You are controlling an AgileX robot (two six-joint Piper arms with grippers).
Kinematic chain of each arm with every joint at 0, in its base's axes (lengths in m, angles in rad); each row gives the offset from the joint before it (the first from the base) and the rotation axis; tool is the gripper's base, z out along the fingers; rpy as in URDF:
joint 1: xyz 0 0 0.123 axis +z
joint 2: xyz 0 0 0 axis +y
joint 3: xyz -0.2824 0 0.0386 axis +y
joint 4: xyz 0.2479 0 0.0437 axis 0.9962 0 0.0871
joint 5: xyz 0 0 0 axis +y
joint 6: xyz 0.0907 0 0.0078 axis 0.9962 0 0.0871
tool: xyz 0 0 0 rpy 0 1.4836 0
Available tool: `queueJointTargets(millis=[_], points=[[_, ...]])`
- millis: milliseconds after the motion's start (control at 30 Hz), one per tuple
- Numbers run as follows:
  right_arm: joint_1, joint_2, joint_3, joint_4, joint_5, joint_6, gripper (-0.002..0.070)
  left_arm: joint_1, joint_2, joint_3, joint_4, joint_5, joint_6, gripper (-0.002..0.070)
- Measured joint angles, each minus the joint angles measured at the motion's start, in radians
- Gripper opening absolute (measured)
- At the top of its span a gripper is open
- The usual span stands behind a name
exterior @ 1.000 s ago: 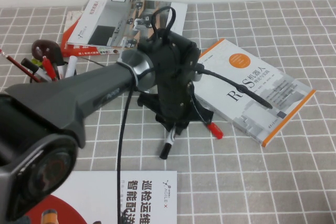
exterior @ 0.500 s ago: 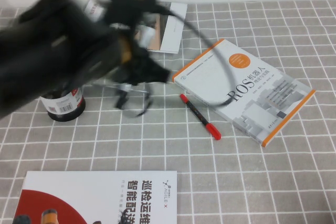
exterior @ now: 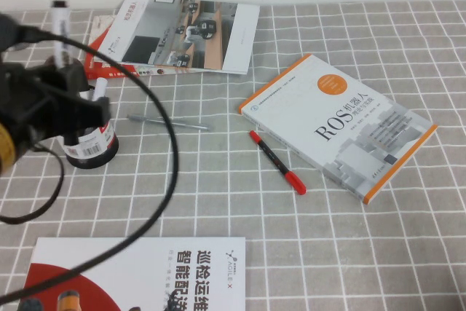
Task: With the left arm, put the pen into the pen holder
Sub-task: Place the pen onto the pen holder
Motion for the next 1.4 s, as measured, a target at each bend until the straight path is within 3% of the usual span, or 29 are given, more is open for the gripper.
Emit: queueJointTargets(millis=[100,333,467,700,1067,1400], points=[[0.0,0.0,0.0,0.0,0.0,0.0,-0.0015,0.057,-0.002,0.021,-0.081,-0.069,0.067,0.0108],[0.0,0.0,0.0,0.0,0.0,0.0,-0.0015,0.168,0.024,0.024,-0.626,-0.202,0.688,0.0108],[0.0,0.0,0.0,0.0,0.0,0.0,-0.0015,0.244,0.056,0.063,-0.768,-0.34,0.881,0.0108],[0.0,0.0,0.0,0.0,0.0,0.0,-0.0015,0.34,0.137,0.123,-0.82,-0.64,0.931,0.0108],[0.0,0.0,0.0,0.0,0.0,0.0,-0.0015,0.443,0.388,0.123,-0.869,-0.912,0.933,0.0108],[0.0,0.0,0.0,0.0,0.0,0.0,-0.0015,0.45,0.501,0.123,-0.962,-1.099,0.965,0.0108]])
